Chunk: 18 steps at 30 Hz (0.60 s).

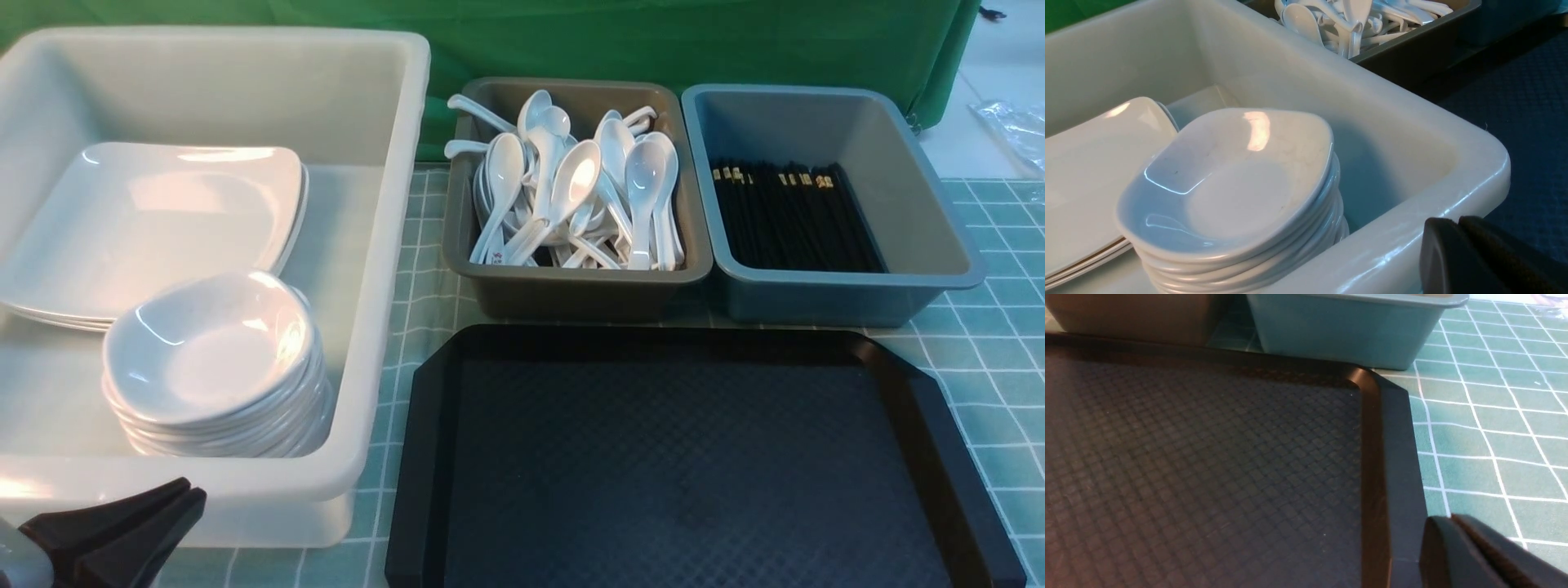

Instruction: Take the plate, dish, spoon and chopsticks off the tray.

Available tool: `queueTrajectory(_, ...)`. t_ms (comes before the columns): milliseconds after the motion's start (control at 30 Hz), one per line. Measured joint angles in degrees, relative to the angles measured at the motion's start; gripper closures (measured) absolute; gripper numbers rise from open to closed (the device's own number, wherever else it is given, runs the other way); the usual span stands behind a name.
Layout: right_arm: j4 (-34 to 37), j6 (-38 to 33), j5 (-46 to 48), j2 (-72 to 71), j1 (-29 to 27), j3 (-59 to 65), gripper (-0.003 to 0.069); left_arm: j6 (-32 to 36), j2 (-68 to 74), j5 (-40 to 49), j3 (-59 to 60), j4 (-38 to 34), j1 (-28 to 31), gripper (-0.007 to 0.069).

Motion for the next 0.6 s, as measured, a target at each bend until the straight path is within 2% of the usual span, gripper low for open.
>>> queueTrajectory(600, 0.0, 0.0, -0.2, 0.0, 0.0, 0.0, 0.0602, 0.1, 0.0, 0.0, 0.0, 0.1, 0.0, 0.0613)
